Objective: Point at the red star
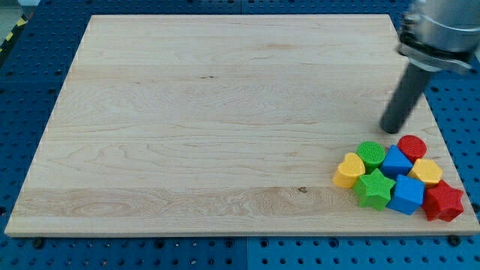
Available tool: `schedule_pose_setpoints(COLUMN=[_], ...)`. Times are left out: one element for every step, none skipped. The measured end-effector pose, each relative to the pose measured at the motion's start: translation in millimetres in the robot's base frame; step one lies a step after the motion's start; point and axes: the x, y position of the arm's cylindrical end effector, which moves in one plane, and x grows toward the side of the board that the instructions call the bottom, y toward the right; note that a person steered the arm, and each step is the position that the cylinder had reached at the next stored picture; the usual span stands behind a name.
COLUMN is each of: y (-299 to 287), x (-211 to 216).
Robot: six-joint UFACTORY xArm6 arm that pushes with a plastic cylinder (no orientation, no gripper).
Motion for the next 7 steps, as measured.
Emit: schedule_pose_setpoints(y=[25,43,68,86,88,89,89], x=[2,10,39,82,96,124,127])
